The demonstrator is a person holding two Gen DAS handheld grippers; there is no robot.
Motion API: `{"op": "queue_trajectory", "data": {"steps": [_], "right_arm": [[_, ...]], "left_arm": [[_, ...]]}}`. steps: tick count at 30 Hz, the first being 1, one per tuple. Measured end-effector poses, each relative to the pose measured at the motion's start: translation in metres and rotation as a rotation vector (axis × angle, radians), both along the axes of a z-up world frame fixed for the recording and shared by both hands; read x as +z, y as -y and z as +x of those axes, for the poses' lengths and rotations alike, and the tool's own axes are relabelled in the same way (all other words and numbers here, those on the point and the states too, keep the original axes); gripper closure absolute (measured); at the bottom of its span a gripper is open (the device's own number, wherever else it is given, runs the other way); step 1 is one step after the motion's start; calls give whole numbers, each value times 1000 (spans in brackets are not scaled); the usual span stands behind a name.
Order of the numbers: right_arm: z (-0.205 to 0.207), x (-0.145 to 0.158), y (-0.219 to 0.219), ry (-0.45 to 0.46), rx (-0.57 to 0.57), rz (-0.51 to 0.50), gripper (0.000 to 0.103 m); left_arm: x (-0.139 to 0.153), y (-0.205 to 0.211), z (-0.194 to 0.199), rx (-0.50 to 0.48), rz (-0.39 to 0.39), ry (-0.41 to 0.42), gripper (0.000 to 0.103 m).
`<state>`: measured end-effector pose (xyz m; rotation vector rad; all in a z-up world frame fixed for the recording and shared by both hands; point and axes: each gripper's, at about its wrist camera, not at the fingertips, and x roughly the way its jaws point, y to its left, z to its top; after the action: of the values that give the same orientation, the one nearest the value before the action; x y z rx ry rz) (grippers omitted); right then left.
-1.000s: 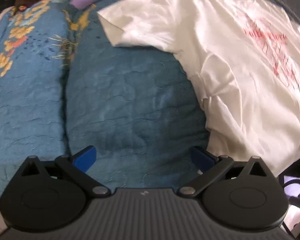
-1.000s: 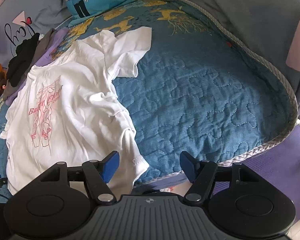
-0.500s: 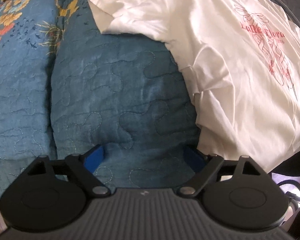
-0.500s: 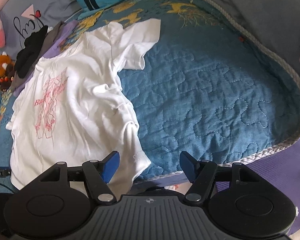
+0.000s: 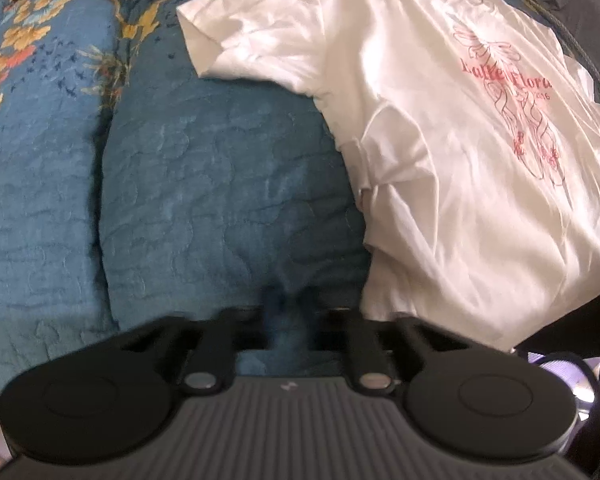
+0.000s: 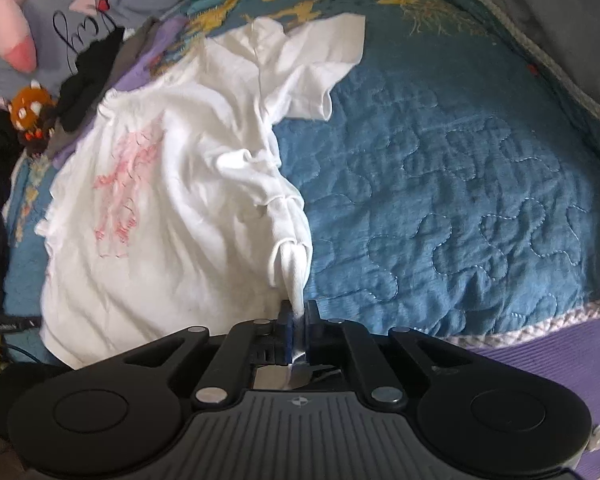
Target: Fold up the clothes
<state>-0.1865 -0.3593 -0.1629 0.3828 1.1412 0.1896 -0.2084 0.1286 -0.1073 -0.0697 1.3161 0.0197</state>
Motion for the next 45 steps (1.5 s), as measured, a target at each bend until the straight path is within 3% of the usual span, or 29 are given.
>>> {"op": "queue_trajectory", "data": {"steps": [7, 11, 12, 14, 15, 16, 21, 23, 28, 32, 36, 38, 39, 42, 45], "right_arm": [[-11, 30, 8, 55, -29, 13, 98], [-10, 30, 8, 53, -34, 10, 98], [-9, 29, 8, 49, -36, 9, 98], [-8, 25, 6, 41, -41, 9, 98], [-8, 23, 5, 37, -42, 10, 98], [-8, 22, 5, 35, -42, 11, 98], [-6, 17, 7, 22, -58, 25, 98], [-5, 16, 9, 19, -65, 27, 98], [-4, 13, 10, 11, -65, 26, 98], [-2, 11, 8, 6, -64, 28, 98], [-2, 12, 6, 8, -63, 31, 98], [-2, 12, 6, 9, -65, 33, 98], [-2, 12, 6, 10, -66, 34, 98], [-3, 12, 6, 12, -68, 35, 98], [-4, 14, 7, 17, -72, 40, 98]], "left_arm": [[4, -6, -18, 26, 7, 7, 103], [7, -13, -26, 21, -61, 28, 102], [8, -14, -27, 16, -89, 33, 96], [8, -11, -25, 6, -85, 58, 65], [9, -10, -23, -2, -74, 73, 37], [8, -9, -21, -12, -82, 81, 19], [9, -16, -5, -46, -189, 94, 6], [8, -20, -1, -63, -202, 87, 6], [-9, -40, 6, -59, -369, 63, 4], [-17, -49, 14, -19, -420, 38, 4], [-17, -39, 20, -63, -380, 0, 3], [-15, -38, 22, -63, -397, -8, 12], [-13, -39, 23, -56, -413, -8, 23], [-14, -44, 23, -7, -482, -33, 85], [-22, -43, 22, 23, -504, -66, 91]]}}
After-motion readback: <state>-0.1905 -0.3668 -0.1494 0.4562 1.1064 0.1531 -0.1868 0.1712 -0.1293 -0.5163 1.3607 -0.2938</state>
